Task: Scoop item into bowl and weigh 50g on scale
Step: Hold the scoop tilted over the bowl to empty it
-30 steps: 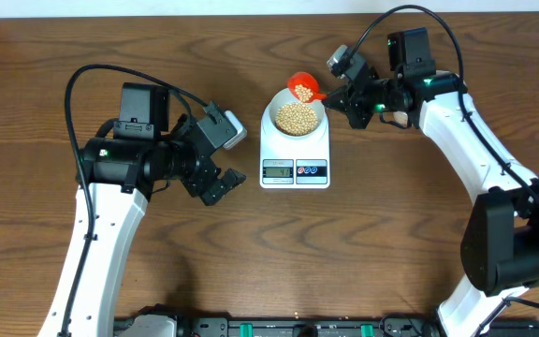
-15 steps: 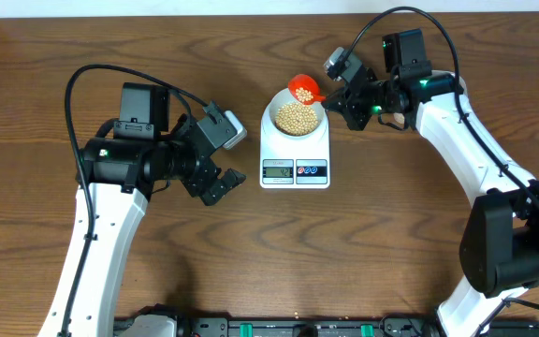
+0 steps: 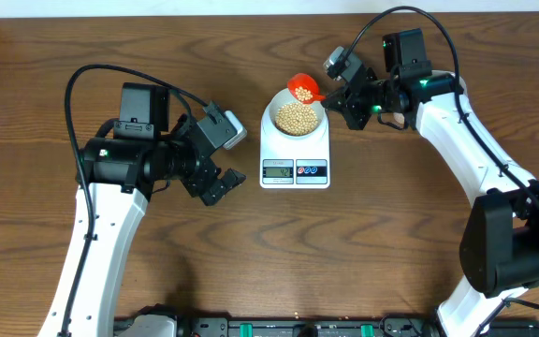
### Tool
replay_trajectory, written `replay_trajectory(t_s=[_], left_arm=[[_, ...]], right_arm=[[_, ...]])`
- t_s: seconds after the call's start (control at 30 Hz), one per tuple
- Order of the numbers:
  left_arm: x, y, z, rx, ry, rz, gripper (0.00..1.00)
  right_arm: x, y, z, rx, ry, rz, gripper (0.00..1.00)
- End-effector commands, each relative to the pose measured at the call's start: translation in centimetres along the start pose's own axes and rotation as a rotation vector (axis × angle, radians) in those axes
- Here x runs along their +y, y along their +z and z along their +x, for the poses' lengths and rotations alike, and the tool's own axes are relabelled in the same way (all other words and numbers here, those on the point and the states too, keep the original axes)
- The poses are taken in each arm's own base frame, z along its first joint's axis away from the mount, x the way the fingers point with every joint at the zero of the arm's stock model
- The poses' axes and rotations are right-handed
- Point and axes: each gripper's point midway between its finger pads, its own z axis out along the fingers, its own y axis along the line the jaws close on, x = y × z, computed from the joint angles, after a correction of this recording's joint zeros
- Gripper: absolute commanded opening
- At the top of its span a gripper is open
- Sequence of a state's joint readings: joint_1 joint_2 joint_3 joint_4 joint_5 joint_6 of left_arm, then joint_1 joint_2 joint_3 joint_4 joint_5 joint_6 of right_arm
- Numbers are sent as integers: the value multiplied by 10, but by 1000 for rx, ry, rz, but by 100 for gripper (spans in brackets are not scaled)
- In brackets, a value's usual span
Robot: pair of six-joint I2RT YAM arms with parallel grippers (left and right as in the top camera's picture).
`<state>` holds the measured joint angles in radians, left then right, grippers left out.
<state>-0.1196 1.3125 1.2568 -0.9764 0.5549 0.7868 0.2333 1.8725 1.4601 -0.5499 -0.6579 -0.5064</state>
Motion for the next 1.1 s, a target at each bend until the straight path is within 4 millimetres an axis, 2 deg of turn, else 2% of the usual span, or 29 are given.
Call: replay_trajectory(t_s=[0.0,0.1,0.2,0.3,0.43,0.6,0.73,0.87,1.0,1.07], left_arm=[[-1,-6,-5,-20,20,-7,98],[-1,-6,-5,-20,20,-7,98],[-1,-6,-5,-20,20,-7,98],[-1,-6,-5,-20,20,-7,98],[-1,-6,-5,-20,20,-7,98],[-1,-6,-5,-20,21,-7,98],[-1,-6,-5,-20,21,-7,98],[-1,-6,-5,-19,20,-7,98],[-1,-6,-5,-20,20,-7,98],[-1,-6,-5,-20,20,-7,98]], right_arm=[[2,-9,-8,-11,-18,27,1],[11,-14,-18,-50,-33,-7,1],[5,-10,-9,-7,-23,30,1],[11,-14,-18,-42,-37,5,1],[5,-8,-6,18,-25,51,1],[14,-15,-18,-22,-43,24,1],[8,-12,-7,21,-25,52,1],[13,-16,-14,-5,-38,39,1],[12,-10,-3,46,-26,59,1],[14,-10,-7,36,-33,55,1]])
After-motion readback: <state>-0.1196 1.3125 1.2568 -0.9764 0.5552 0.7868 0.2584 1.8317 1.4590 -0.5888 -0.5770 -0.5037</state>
